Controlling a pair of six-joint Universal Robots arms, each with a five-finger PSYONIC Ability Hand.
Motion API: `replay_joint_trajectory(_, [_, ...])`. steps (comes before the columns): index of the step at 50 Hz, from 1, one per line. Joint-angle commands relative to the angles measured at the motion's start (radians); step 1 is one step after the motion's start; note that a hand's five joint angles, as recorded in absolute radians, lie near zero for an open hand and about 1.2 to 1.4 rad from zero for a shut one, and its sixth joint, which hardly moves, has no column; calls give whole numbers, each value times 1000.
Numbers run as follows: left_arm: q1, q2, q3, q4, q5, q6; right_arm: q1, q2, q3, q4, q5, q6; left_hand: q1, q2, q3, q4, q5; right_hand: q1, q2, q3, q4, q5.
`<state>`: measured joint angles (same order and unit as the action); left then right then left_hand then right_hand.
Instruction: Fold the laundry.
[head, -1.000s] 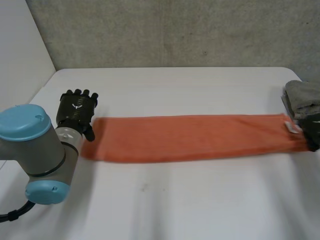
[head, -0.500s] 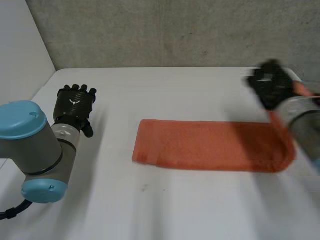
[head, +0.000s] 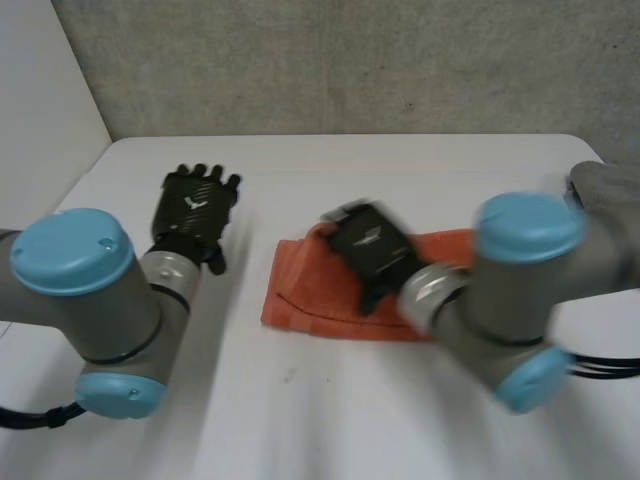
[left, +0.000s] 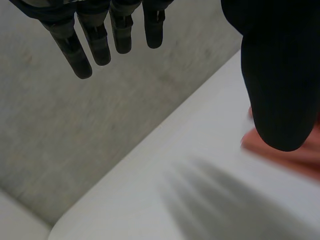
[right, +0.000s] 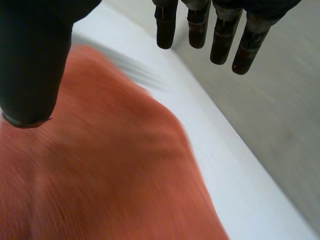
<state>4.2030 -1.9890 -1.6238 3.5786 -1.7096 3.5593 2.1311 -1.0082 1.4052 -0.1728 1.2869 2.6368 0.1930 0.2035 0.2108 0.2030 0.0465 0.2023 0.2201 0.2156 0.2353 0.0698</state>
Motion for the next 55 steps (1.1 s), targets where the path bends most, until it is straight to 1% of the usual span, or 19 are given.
replay_joint_trajectory(1, [-141, -65, 114, -3, 88, -3, -286, -194, 245, 13, 6, 247, -18, -29, -36, -28, -47, -28, -46, -41, -61, -70])
replay_joint_trajectory(7, [-193, -172, 209, -17, 125, -2, -336, -187, 374, -5, 6, 171, -12, -22, -30, -22, -40, 52, 34, 39, 19, 10])
replay_joint_trajectory(11, [-196, -206, 232, -44, 101, -3, -378, -127, 393, -4, 22, 50, -12, -22, -30, -22, -40, 536, 518, 523, 503, 494])
replay_joint_trajectory(12, [-195, -206, 232, -49, 96, -3, -394, -100, 387, 1, 28, -5, -12, -22, -30, -22, -40, 892, 874, 879, 859, 850])
replay_joint_trajectory(13, [-190, -206, 231, -58, 90, -5, -401, -89, 383, -2, 32, -30, -12, -22, -30, -22, -40, 1099, 1081, 1086, 1066, 1057])
replay_joint_trajectory(16, [-187, -203, 220, -67, 84, -5, -410, -84, 348, -7, 52, -76, -9, -19, -27, -19, -37, 1194, 1176, 1181, 1161, 1152])
replay_joint_trajectory(21, [-132, -116, 173, -109, 53, -11, -381, -92, 256, -13, 155, -135, -3, -13, -21, -13, -31, 1194, 1176, 1181, 1161, 1152])
replay_joint_trajectory(24, [-89, -56, 137, -126, 22, -14, -266, -107, 169, -7, 193, -217, -3, -13, -21, -13, -31, 1194, 1176, 1181, 1161, 1152])
replay_joint_trajectory(29, [-54, 1, 104, -129, -51, -19, 46, -15, 10, -14, 143, -334, -3, -13, -21, -13, -31, 1194, 1176, 1181, 1161, 1152])
replay_joint_trajectory(33, [-46, 22, 85, -129, -84, -25, 195, 72, -66, -4, 57, -376, -6, -16, -24, -16, -34, 1194, 1176, 1181, 1161, 1152])
replay_joint_trajectory(35, [-44, 22, 79, -129, -81, -33, 220, 95, -80, -4, 39, -371, -9, -19, -27, -19, -37, 1194, 1176, 1181, 1161, 1152])
replay_joint_trajectory(36, [-44, 21, 78, -129, -81, -37, 224, 102, -81, -2, 40, -365, -12, -22, -30, -22, -40, 1131, 1113, 1118, 1098, 1089])
replay_joint_trajectory(37, [-44, 19, 78, -129, -78, -42, 220, 103, -81, -4, 45, -350, -12, -22, -30, -22, -40, 508, 491, 495, 475, 466])
replay_joint_trajectory(39, [-49, 12, 87, -129, -62, -62, 216, 96, -71, -7, 55, -304, -12, -22, -30, -22, -40, -28, -46, -41, -61, -70])
replay_joint_trajectory(43, [-47, 1, 120, -124, -10, -99, 144, 47, -45, -17, 57, -25, 3, -8, -15, -7, -25, -28, -46, -41, -61, -70])
replay_joint_trajectory(44, [-49, -5, 130, -124, 5, -108, 82, 1, -34, -11, 54, 117, 3, -8, -15, -7, -25, -28, -46, -41, -61, -70])
replay_joint_trajectory(48, [-61, -43, 182, -123, 90, -160, -87, -101, -6, -8, 48, 407, 32, 22, 14, 22, 4, -28, -46, -41, -61, -70])
replay_joint_trajectory(49, [-73, -66, 214, -124, 140, -196, -118, -101, -12, -2, 46, 467, 41, 30, 23, 31, 13, -28, -46, -41, -61, -70])
replay_joint_trajectory(55, [-112, -169, 311, -167, 229, -258, -137, -38, -51, 74, 12, 497, 70, 60, 53, 60, 42, -28, -46, -41, -61, -70])
